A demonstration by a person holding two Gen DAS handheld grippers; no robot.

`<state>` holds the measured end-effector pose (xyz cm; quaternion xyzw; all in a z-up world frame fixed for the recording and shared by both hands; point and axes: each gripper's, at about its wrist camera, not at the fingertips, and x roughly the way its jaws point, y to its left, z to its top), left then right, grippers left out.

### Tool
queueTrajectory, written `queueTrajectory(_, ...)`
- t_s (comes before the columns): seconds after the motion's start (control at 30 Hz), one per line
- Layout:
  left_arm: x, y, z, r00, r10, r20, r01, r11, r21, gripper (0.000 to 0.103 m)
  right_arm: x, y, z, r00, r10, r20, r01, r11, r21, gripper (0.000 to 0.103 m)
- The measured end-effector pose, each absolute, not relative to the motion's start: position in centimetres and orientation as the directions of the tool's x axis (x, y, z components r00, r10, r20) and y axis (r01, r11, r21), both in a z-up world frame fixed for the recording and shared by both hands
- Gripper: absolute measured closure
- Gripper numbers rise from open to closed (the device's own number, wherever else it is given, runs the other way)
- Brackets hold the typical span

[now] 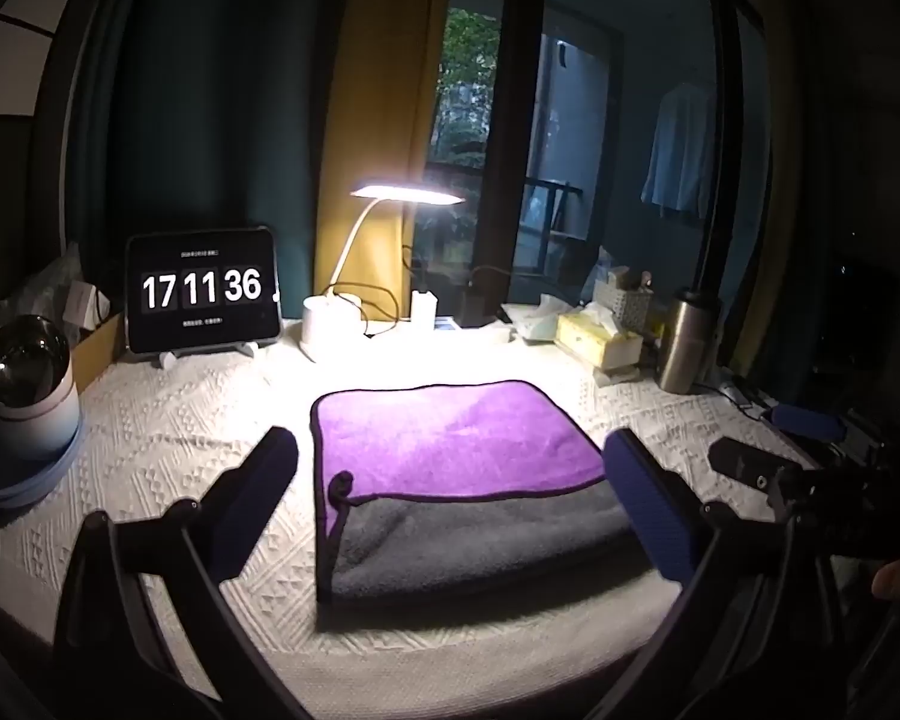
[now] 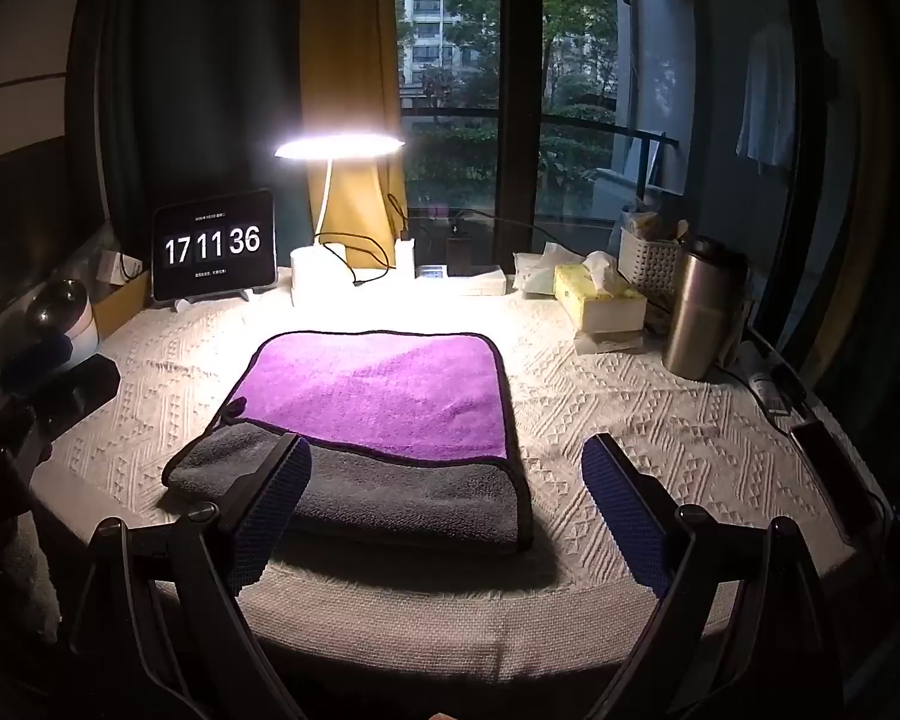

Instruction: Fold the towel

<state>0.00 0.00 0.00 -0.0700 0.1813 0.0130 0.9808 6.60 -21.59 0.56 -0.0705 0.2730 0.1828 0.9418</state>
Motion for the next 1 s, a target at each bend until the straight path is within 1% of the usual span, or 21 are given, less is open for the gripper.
queueTrajectory(1.0, -0.05, 0.1, -0.43, 0.933, 0.0, -0.359, -0.053, 0.989, -0.137, 0.001, 6.57, -21.52, 0.56, 0.782, 0.306, -0.542, -0.381, 0.924, -0.029, 0.009)
